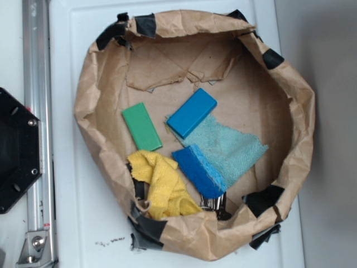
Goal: Grab the blue block.
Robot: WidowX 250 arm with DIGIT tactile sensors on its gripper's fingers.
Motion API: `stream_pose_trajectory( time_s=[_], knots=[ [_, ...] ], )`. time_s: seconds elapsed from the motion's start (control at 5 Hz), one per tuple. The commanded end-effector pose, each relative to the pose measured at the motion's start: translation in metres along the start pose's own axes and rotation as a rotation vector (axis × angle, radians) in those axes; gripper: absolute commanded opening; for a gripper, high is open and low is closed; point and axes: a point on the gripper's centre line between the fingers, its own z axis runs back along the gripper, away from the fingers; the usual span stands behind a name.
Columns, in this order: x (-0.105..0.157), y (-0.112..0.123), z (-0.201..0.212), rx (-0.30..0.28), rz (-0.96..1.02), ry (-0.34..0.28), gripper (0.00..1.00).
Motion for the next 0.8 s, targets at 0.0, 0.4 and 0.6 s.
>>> stream_pose_trajectory(
  time_s=[0.0,0.4,0.6],
  knots=[
    [0.0,0.0,0.0,0.0,0.0,0.0,1.0],
    [0.076,0.022,-0.082,-0.036,0.379,-0.086,1.0],
    [0.105,0.028,-0.124,-0.074,0.476,-0.032,1.0]
  ],
)
